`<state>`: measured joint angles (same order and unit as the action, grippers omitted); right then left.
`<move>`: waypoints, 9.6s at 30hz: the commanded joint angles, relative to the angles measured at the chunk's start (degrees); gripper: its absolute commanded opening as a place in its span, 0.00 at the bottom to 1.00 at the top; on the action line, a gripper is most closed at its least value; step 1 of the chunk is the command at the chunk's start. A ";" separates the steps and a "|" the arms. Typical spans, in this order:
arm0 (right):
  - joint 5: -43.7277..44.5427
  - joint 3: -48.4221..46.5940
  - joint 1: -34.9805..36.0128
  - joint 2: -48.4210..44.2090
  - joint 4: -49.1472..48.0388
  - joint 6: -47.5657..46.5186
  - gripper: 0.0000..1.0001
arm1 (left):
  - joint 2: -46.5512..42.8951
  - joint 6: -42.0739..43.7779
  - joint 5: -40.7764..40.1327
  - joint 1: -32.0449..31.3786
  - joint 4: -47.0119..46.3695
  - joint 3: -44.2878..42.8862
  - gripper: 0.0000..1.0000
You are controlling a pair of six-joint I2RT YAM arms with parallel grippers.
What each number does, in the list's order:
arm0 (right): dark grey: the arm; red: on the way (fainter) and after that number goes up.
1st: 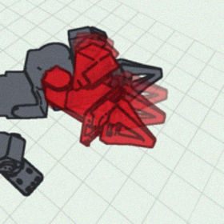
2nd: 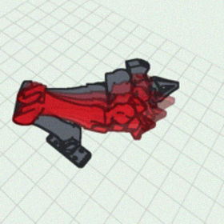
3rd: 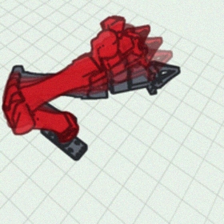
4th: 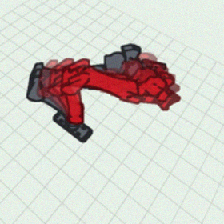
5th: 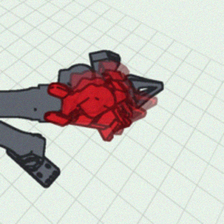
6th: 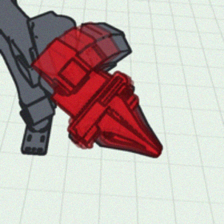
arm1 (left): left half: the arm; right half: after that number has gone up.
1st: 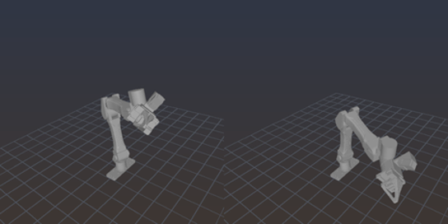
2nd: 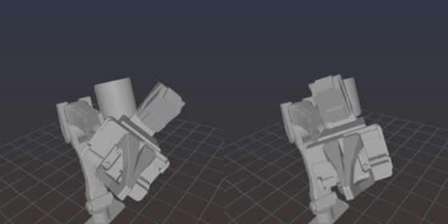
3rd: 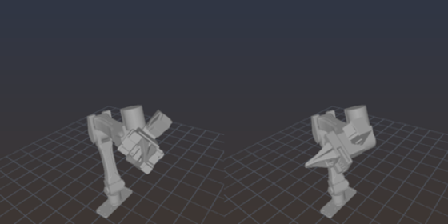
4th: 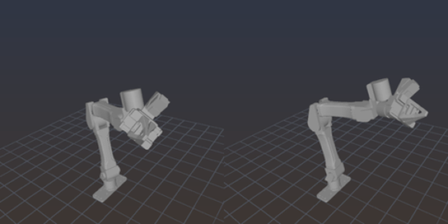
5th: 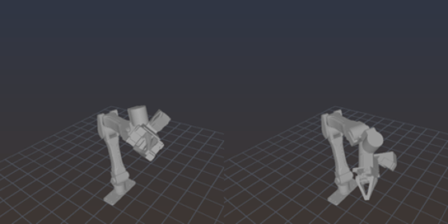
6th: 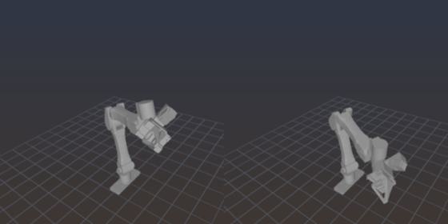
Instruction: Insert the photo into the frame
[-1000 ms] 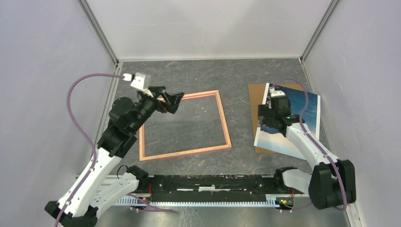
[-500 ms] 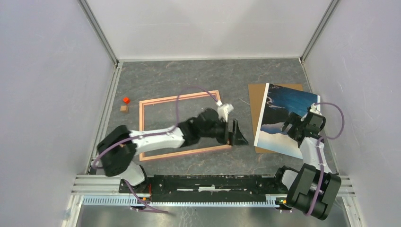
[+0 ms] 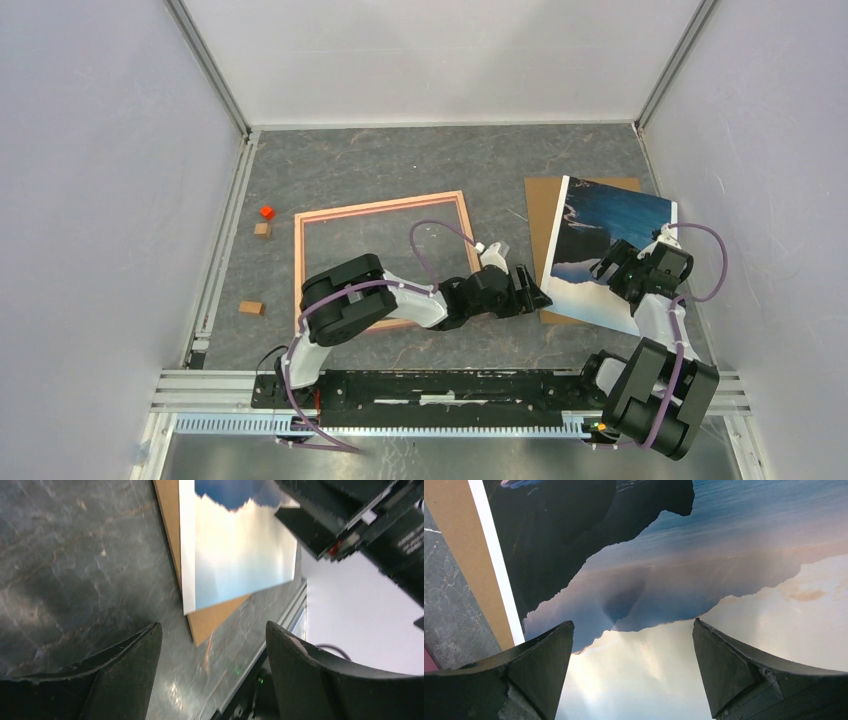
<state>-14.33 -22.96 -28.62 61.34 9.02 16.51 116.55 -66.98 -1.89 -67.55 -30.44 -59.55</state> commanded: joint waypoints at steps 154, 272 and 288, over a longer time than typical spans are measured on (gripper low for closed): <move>-35.59 -47.40 53.77 50.78 -6.07 11.53 0.00 | -74.72 51.72 8.61 43.05 43.19 -7.49 1.00; -20.19 11.97 13.13 3.52 -11.87 4.35 0.93 | -16.96 -4.99 12.09 10.77 2.78 0.36 0.95; 24.45 -6.74 12.42 1.43 2.45 -3.49 0.98 | -6.48 12.45 6.60 10.36 26.10 -13.22 1.00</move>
<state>-7.70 -24.38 -14.50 60.55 7.77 15.07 106.30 -60.20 6.04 -56.66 -9.67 -67.05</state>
